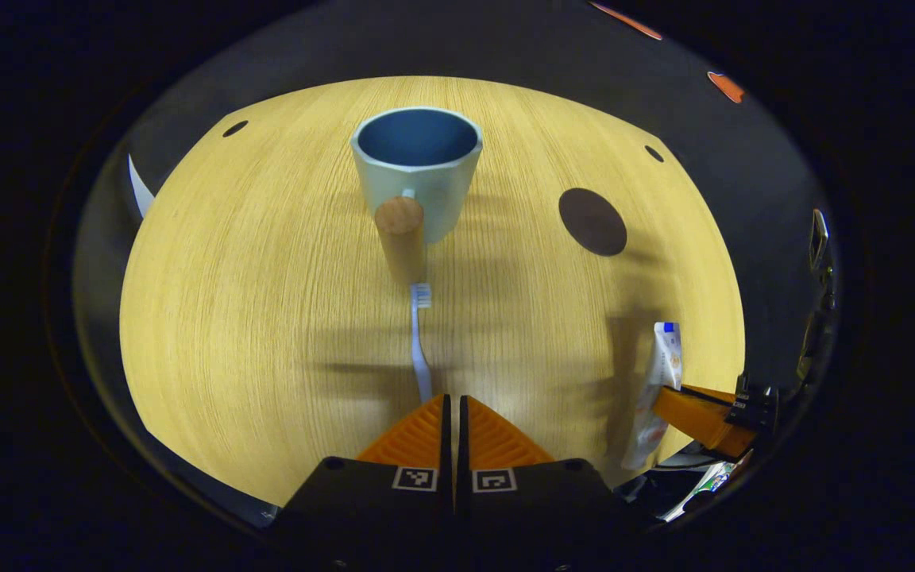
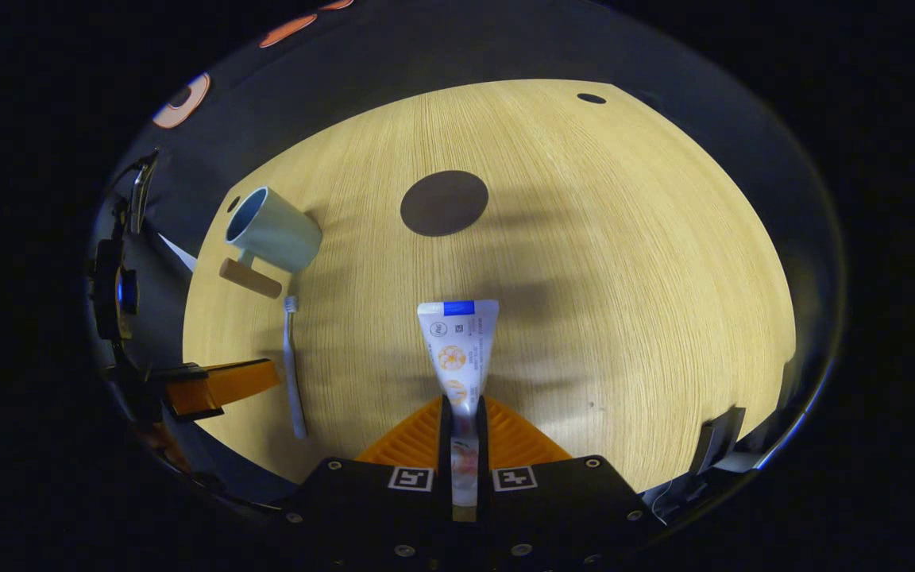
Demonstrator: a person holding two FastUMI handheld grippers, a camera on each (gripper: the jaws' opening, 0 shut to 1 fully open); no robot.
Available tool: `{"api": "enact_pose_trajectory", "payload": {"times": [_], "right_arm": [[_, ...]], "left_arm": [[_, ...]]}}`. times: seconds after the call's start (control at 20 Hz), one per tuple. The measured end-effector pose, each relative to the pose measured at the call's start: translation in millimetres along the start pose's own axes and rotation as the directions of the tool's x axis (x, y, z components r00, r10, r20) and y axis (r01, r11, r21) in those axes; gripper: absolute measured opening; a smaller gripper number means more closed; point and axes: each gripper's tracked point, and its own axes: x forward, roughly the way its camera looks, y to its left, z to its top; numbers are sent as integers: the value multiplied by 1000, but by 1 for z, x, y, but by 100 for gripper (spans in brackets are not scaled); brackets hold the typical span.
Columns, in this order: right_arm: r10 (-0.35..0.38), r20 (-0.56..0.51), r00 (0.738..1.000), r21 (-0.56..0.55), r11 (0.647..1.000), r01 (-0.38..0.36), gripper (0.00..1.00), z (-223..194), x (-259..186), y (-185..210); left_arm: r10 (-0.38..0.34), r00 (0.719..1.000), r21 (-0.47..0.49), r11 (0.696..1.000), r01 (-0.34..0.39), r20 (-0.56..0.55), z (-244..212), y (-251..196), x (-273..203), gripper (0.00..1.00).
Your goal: Put the toothbrush and toothpaste on the desktop into the cup, then pick up the cup and place it on the coaster on the desktop.
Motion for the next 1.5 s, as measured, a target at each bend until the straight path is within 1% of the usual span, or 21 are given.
{"api": "enact_pose_trajectory", "payload": {"times": [0.05,0.1,0.2,0.25,0.3,0.35,0.4,0.45,0.55,0.6,0.65,0.7,0.75,0.85,0.95,1.0,1.05,1.1,1.3,1.5], "right_arm": [[-1,-1,1000,-4,1000,1,13,0,-1,-2],[-4,-2,1000,-7,1000,4,13,-1,0,-4],[-6,-2,1000,-8,1000,6,13,-2,-1,-6],[-4,-3,1000,-9,1000,4,13,-3,-1,-7],[-5,-4,1000,-10,1000,5,13,-4,-1,-8],[-8,-8,1000,-12,1000,8,13,-5,-1,-9],[-12,-10,1000,-11,1000,12,13,-5,0,-10],[-12,-12,1000,-10,1000,12,13,-6,0,-10],[-8,-11,1000,-5,1000,8,13,-5,1,-10],[-8,-11,1000,-2,1000,8,13,-4,0,-11],[-7,-9,1000,0,1000,7,13,-3,-1,-12],[-7,-7,1000,1,1000,7,13,-2,-1,-14],[-8,-6,1000,1,1000,8,13,-1,-2,-15],[-9,-9,1000,-1,1000,9,13,-1,-2,-18],[-8,-11,1000,-4,1000,8,13,-2,-1,-18],[-5,-10,1000,-5,1000,5,13,-1,-2,-18],[-2,-8,1000,-6,1000,2,13,-1,-2,-17],[2,-6,1000,-5,1000,-2,13,-1,-3,-17],[8,-1,1000,-19,1000,-8,13,1,-5,-15],[20,12,1000,-33,999,-19,13,4,-12,-10]], "left_arm": [[10,1000,-20,1000,-11,-4,0,3,3,1],[3,1000,-33,999,-3,-15,0,3,6,1],[13,999,-42,999,-14,-40,-1,9,11,2],[26,999,-38,999,-27,-32,3,13,15,10],[31,999,-38,999,-32,-30,6,14,19,15],[47,998,-37,998,-48,-35,8,17,24,27],[52,997,-42,998,-54,-48,9,19,27,25],[49,997,-52,997,-52,-62,10,19,31,31],[55,994,-75,995,-62,-91,6,20,37,31],[79,991,-80,993,-88,-111,3,25,42,31],[88,992,-84,992,-96,-95,8,27,47,27],[96,991,-77,992,-104,-98,6,28,52,17],[105,989,-70,991,-113,-102,6,29,53,10],[109,988,-50,992,-114,-106,3,27,48,10],[69,991,-55,996,-76,-112,0,20,44,7],[53,992,-68,996,-61,-111,-1,17,42,10],[39,992,-75,996,-48,-117,-3,15,39,5],[31,993,-80,996,-40,-111,-3,14,38,4],[26,999,-34,999,-28,-43,3,11,15,4],[-9,999,-19,1000,10,53,20,-1,-26,4]]}}
